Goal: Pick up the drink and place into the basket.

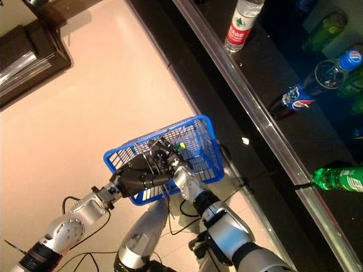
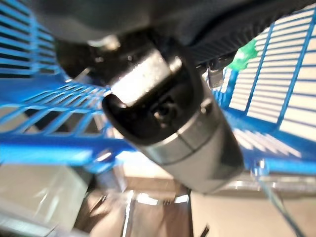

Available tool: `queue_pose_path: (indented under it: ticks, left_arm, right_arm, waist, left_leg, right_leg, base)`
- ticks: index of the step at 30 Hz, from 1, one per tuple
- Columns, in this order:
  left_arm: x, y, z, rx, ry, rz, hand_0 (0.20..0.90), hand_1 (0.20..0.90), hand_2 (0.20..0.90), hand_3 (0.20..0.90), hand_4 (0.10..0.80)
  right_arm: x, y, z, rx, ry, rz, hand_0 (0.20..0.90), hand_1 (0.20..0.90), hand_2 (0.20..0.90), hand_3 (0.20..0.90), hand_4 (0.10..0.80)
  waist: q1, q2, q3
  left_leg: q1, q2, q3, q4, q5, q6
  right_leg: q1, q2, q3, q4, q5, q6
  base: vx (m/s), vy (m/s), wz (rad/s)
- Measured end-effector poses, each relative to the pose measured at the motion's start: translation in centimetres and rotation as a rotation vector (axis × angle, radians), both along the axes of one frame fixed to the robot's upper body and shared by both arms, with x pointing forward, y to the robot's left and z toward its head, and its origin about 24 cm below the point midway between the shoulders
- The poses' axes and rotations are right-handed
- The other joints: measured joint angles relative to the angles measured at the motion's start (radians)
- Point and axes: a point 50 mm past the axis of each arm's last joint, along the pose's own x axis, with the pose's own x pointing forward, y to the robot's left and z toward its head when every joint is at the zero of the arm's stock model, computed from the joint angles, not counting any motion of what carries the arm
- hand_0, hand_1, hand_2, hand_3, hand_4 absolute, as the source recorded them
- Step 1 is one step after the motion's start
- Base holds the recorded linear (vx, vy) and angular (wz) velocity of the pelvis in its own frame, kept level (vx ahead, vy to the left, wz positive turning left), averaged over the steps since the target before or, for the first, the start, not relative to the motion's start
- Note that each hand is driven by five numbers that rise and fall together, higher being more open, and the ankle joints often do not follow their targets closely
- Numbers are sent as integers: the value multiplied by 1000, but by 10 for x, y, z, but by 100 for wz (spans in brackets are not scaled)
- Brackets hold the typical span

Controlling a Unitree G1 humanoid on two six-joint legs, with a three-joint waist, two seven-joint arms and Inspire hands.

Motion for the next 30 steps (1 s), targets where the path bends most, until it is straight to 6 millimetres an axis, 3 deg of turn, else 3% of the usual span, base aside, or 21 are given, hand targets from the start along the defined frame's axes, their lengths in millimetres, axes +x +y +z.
queue_pose_path:
  ticks: [8,13,21,24,26,28,29,30]
  left_arm:
    - [-13,38,-17,-62,68,218,300,300,300,200,100]
    - [-13,52,-27,-164,107,332,300,300,300,200,100]
    - [-31,78,-52,-171,202,644,300,300,300,200,100]
    - [-38,86,-68,-85,288,786,300,300,300,200,100]
    - [-35,88,-79,-46,333,842,300,300,300,200,100]
    - [-33,93,-87,-7,374,877,300,300,300,200,100]
    - [-35,99,-94,9,407,922,300,300,300,200,100]
    - [-37,100,-98,9,430,950,300,300,300,200,100]
  right_arm:
    - [-31,3,12,84,-113,-11,900,900,900,900,800]
    - [-40,-20,15,129,-155,-82,900,900,900,900,800]
    - [-77,-59,-9,21,-207,-50,900,900,900,900,800]
    - [-95,-63,-18,39,-213,-11,900,900,900,900,800]
    - [-102,-69,-23,47,-220,-22,900,900,900,900,800]
    - [-105,-75,-26,47,-213,-51,900,900,900,900,800]
    - [-103,-78,-27,45,-219,-59,900,900,900,900,800]
    - [-102,-80,-26,45,-226,-71,900,900,900,900,800]
  waist:
    - [-81,-52,-3]
    - [-128,-56,-5]
    - [-197,-90,-23]
    - [-223,-119,-42]
    - [-278,-120,-45]
    - [-309,-128,-50]
    - [-313,-138,-59]
    - [-319,-132,-62]
  left_leg:
    - [46,35,61,-22,0,1]
    - [83,53,100,-43,-1,2]
    - [148,71,164,-90,0,6]
    - [159,69,160,-116,5,0]
    - [152,61,94,-120,18,-9]
    - [157,60,44,-138,30,-19]
    - [162,69,30,-153,40,-32]
    - [163,80,26,-156,46,-36]
  right_leg:
    - [22,18,28,-43,32,-6]
    - [34,28,64,-69,52,-9]
    - [75,47,122,-159,109,1]
    - [88,77,177,-200,116,1]
    - [113,101,230,-199,94,-24]
    - [138,111,237,-193,62,-22]
    - [142,130,277,-195,41,-4]
    - [145,142,281,-194,37,-11]
  base:
    - [-12,14,-21]
    - [22,51,-25]
    - [20,-28,-24]
    - [27,-108,1]
    - [66,-149,77]
    - [3,-106,92]
    - [1,-125,46]
    - [10,-93,22]
